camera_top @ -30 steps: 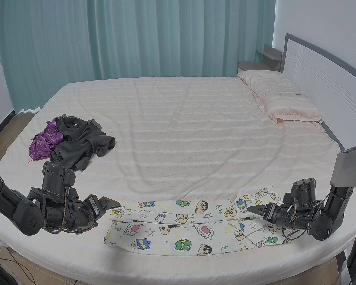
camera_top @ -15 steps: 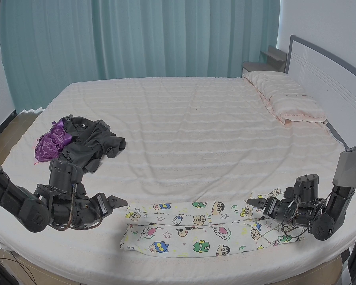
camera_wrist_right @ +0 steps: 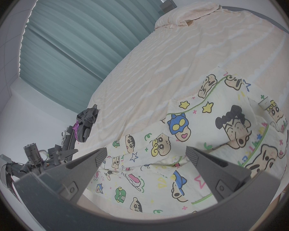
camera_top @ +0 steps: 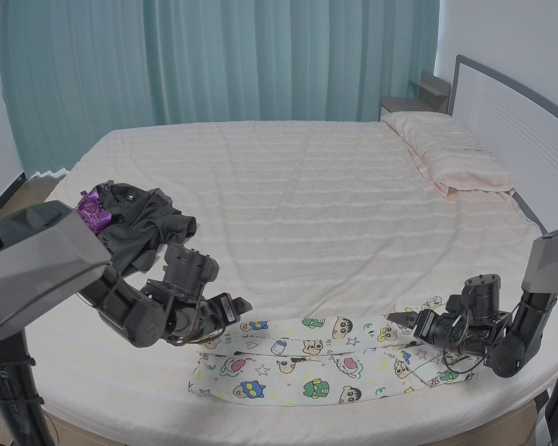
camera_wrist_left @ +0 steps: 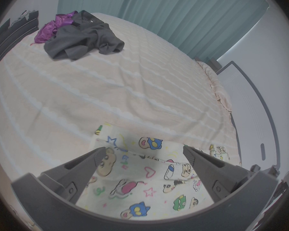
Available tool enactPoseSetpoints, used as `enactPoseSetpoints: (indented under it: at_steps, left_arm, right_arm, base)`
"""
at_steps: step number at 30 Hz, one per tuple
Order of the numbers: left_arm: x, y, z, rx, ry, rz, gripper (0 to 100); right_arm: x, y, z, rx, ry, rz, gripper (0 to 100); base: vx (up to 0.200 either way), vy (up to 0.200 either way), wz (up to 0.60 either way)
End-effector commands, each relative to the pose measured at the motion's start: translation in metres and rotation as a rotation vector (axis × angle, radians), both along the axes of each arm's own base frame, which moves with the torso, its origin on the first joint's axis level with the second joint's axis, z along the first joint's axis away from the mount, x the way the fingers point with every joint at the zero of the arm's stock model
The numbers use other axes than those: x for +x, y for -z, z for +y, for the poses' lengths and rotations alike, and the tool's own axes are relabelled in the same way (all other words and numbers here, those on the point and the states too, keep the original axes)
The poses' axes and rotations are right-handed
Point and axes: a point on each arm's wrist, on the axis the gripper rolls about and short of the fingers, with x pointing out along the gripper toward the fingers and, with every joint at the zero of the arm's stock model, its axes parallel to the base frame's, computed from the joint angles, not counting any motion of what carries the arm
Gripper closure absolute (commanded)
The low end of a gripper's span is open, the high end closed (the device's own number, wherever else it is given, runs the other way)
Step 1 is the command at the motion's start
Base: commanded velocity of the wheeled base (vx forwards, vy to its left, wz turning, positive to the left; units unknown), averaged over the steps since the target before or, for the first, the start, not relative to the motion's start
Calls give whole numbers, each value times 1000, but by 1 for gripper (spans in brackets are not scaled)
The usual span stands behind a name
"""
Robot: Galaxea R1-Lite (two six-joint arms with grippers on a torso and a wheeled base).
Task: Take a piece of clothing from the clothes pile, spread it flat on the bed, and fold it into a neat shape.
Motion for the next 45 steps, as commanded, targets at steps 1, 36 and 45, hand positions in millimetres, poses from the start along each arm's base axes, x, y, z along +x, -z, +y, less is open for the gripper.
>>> enactPoseSetpoints:
  at_steps: [1,36,45]
  left_arm:
    - [14,41,-22,35,25,57,0]
    - [-16,46,5,203,-15,155,0]
    - [-14,15,37,164,-102,126,0]
  right_arm:
    - [-1,1,0,-1,-1,5,0]
    - [-1,5,1,-8,-7,16,0]
    - [-1,5,1,-8,-7,16,0]
  base:
    - [0,0,0]
    - [0,0,0]
    - [0,0,0]
